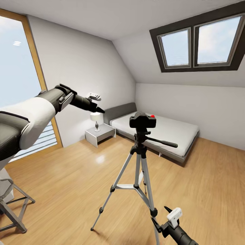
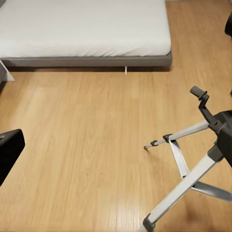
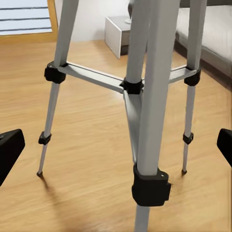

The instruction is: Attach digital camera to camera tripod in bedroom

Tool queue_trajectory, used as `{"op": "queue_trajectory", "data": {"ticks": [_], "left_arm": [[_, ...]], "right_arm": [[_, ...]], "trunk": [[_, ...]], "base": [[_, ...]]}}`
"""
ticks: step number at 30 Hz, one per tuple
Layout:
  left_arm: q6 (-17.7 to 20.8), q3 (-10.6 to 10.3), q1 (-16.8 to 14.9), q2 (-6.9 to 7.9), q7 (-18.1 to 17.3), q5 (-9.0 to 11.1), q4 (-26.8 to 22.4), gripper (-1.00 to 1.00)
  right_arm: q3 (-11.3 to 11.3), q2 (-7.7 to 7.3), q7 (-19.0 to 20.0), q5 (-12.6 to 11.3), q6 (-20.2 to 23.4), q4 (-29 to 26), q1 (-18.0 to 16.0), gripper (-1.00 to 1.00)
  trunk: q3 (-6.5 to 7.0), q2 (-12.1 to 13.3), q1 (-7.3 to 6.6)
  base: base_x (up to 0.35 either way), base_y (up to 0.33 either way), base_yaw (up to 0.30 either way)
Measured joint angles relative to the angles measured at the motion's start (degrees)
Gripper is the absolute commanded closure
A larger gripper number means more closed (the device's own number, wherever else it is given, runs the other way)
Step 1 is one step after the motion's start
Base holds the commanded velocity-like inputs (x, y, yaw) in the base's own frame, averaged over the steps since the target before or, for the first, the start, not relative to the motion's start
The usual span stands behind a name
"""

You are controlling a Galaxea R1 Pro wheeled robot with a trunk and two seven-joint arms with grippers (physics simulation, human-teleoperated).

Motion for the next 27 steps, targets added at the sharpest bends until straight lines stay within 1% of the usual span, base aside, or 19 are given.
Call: {"op": "queue_trajectory", "data": {"ticks": [3, 7, 10, 12, 13, 14, 18, 19, 20, 21, 24, 27], "left_arm": [[-0.1, 0.0, 0.0, 0.15, 0.04, 0.0, 0.49, -1.0], [-0.13, 0.01, 0.0, 0.49, 0.06, 0.0, 0.65, -1.0], [-0.14, 0.01, 0.02, 1.01, 0.08, 0.0, 0.78, -1.0], [-0.14, -0.01, 0.05, 1.79, 0.07, -0.01, 0.84, -1.0], [-0.24, -0.39, 1.41, 4.32, 0.07, -0.09, 0.95, -1.0], [-0.26, -0.17, 1.73, 4.97, 0.06, -0.05, 0.96, -1.0], [-0.41, -0.06, 2.73, 5.73, 0.11, -0.01, 0.97, -1.0], [-1.85, -0.13, 5.61, 6.26, 0.84, 0.0, 0.98, -1.0], [-2.45, -0.37, 7.21, 6.34, 1.85, -0.1, 0.99, -1.0], [-2.75, -0.19, 8.03, 6.36, 2.69, -0.05, 0.99, -1.0], [-3.04, -0.07, 8.84, 6.35, 3.62, -0.01, 0.98, -1.0], [-3.47, -0.06, 10.04, 6.36, 4.94, -0.01, 0.98, -1.0]], "right_arm": [[-1.07, 0.0, 0.0, 0.0, 0.08, 0.0, -0.01, -1.0], [-1.66, -0.01, -0.05, 0.0, 0.13, 0.0, -0.01, -1.0], [-1.99, -0.02, -0.07, 0.0, 0.13, 0.0, -0.02, -1.0], [-2.16, -0.02, -0.03, 0.01, 0.08, 0.0, 0.0, -1.0], [-2.35, -0.04, -0.02, 0.0, 0.05, 0.0, 0.02, -1.0], [-2.37, -0.05, -0.01, 0.01, 0.06, 0.0, 0.01, -1.0], [-2.38, -0.27, 0.06, 0.0, 0.05, 0.0, 0.0, -1.0], [-2.43, -1.61, 0.41, -0.05, -0.02, 0.83, -0.01, -1.0], [-2.41, -2.12, 0.76, 0.01, -0.13, 1.66, -0.01, -1.0], [-2.41, -2.39, 1.11, 0.01, -0.16, 2.19, -0.01, -1.0], [-2.41, -2.68, 1.51, 0.01, -0.19, 2.69, -0.01, -1.0], [-2.41, -3.3, 2.17, 0.01, -0.22, 3.52, -0.01, -1.0]], "trunk": [[0.0, 0.0, 0.0], [0.0, 0.0, 0.0], [0.0, 0.0, 0.0], [0.0, 0.0, 0.0], [-0.01, 0.0, 0.0], [0.0, 0.02, 0.01], [0.0, 0.0, 0.0], [-0.01, -0.02, -0.04], [-0.02, 0.04, 0.05], [-0.01, 0.02, 0.01], [0.0, 0.0, 0.0], [0.0, 0.0, 0.0]], "base": [[0.0, 0.0, 0.0], [0.0, 0.0, 0.0], [0.0, 0.0, 0.0], [0.0, 0.0, 0.0], [0.0, 0.0, 0.0], [0.0, 0.0, 0.0], [0.0, 0.0, 0.0], [0.0, 0.0, 0.0], [0.0, 0.0, 0.0], [0.0, 0.0, 0.0], [0.0, 0.0, 0.0], [0.0, 0.0, 0.0]]}}
